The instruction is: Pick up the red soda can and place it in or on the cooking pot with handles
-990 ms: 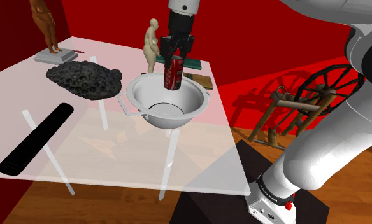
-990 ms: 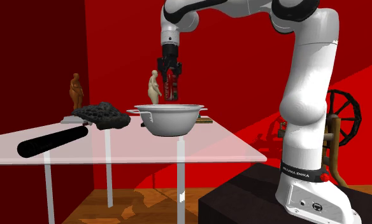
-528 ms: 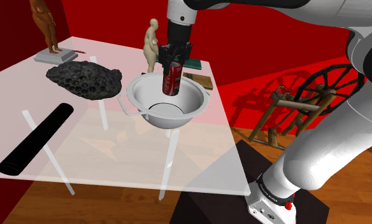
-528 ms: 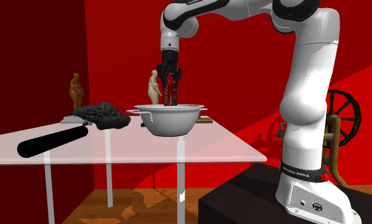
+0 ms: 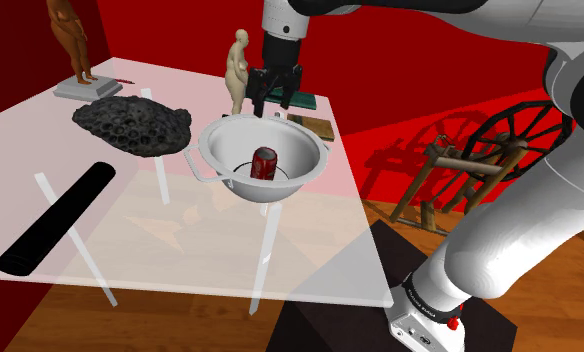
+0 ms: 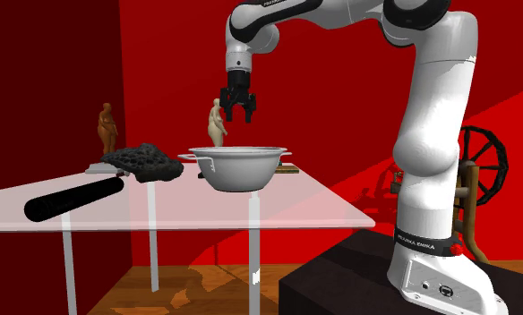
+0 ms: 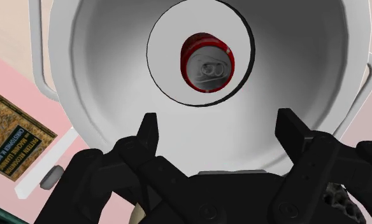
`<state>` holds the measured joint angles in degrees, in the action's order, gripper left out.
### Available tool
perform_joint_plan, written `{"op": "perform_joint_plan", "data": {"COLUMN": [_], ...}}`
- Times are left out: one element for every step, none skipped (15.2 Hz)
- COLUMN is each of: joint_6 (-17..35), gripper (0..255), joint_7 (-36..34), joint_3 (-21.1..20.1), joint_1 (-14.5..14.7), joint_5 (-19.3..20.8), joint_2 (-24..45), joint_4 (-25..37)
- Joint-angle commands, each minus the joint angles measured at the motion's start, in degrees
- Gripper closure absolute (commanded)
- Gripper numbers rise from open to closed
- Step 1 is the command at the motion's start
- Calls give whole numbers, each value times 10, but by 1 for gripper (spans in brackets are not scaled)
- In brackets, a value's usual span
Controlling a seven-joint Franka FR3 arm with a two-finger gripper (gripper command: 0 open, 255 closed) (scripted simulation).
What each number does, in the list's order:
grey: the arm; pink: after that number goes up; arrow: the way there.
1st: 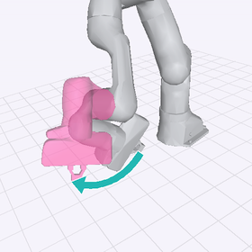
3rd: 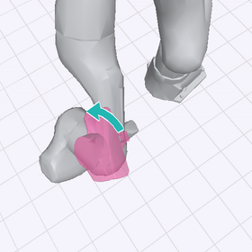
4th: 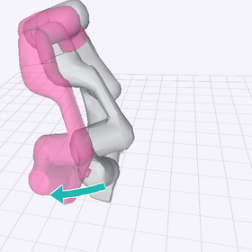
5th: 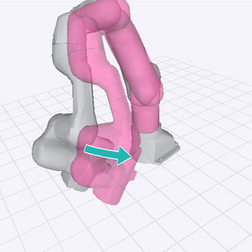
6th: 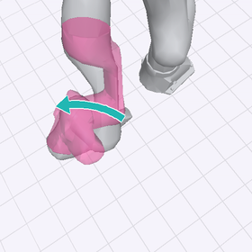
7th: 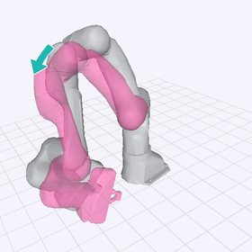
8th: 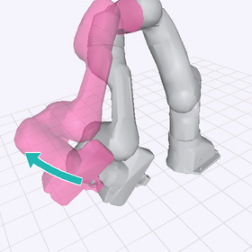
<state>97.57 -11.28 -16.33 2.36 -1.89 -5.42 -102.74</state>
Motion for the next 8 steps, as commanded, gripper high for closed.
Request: {"op": "perform_joint_plan", "data": {"joint_6": [0, 0, 0, -20, -40, -60, -76, -76], "gripper": [0, 0, 0, 0, 0, 0, 0, 0], "joint_7": [0, 0, 0, -1, -1, -2, -3, -3], "joint_3": [0, 0, 0, 0, 0, 0, -1, -1], "joint_1": [0, 0, 0, 0, 0, 0, 0, 0], "joint_5": [0, 0, 0, 1, 2, 3, 4, 4], "joint_2": [0, 0, 0, 2, 6, 10, 14, 14], "joint_4": [0, 0, 0, 22, 45, 69, 89, 89]}}
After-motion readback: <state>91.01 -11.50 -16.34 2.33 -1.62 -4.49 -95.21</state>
